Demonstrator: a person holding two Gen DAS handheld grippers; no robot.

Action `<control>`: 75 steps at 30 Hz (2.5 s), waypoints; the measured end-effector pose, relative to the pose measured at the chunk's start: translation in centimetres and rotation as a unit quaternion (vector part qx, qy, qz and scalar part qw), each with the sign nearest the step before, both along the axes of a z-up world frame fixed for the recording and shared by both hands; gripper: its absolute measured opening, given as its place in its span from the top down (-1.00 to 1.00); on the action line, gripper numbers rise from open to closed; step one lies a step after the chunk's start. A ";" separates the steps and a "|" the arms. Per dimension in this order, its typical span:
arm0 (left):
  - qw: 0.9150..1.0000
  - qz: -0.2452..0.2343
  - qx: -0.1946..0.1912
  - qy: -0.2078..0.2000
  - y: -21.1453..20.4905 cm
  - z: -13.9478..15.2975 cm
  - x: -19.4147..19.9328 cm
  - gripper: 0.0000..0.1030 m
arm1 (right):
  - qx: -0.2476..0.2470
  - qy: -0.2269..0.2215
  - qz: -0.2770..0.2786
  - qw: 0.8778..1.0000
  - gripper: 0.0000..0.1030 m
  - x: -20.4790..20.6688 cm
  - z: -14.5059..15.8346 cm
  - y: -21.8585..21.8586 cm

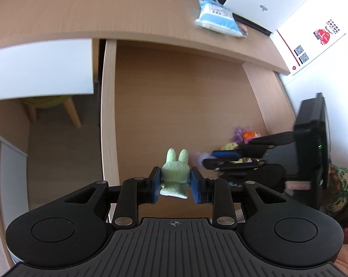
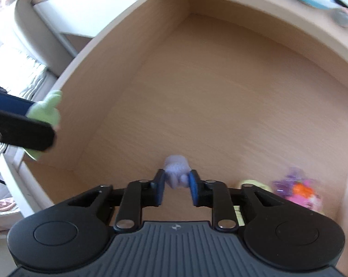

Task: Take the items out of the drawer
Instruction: 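Lift the lavender bunny with the right tool while the left tool carries the green bunny toward the desktop, then set the green bunny on the desktop and open the left tool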

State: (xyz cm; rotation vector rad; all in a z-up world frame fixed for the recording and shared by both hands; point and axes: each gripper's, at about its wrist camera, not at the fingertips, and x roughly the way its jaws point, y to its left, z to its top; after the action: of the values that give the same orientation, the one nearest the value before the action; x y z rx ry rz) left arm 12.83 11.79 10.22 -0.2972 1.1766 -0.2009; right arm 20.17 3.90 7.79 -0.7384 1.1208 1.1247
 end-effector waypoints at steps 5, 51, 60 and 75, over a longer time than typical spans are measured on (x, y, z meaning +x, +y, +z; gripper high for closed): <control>1.000 0.003 -0.008 -0.004 0.1 0.2 0.6 0.40 | 0.026 0.031 -0.031 0.999 0.63 2.4 1.1 -2.3; 0.985 0.007 0.020 -0.171 -1.4 3.7 18.7 0.40 | 0.091 -0.048 -0.134 0.986 0.46 3.7 7.4 -6.8; 0.978 -0.005 0.130 -0.163 -3.0 0.1 22.5 0.37 | 0.096 -0.074 -0.204 0.971 0.46 2.9 7.9 -9.2; 0.981 0.061 -0.002 -0.185 0.6 3.6 10.5 0.38 | 0.111 -0.074 -0.228 0.965 0.46 7.6 7.5 -9.1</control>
State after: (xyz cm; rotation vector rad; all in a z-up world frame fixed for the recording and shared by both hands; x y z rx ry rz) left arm 23.35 12.35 13.87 -0.3199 0.7869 -0.1431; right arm 27.75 -5.22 15.27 -0.3561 0.9551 0.7723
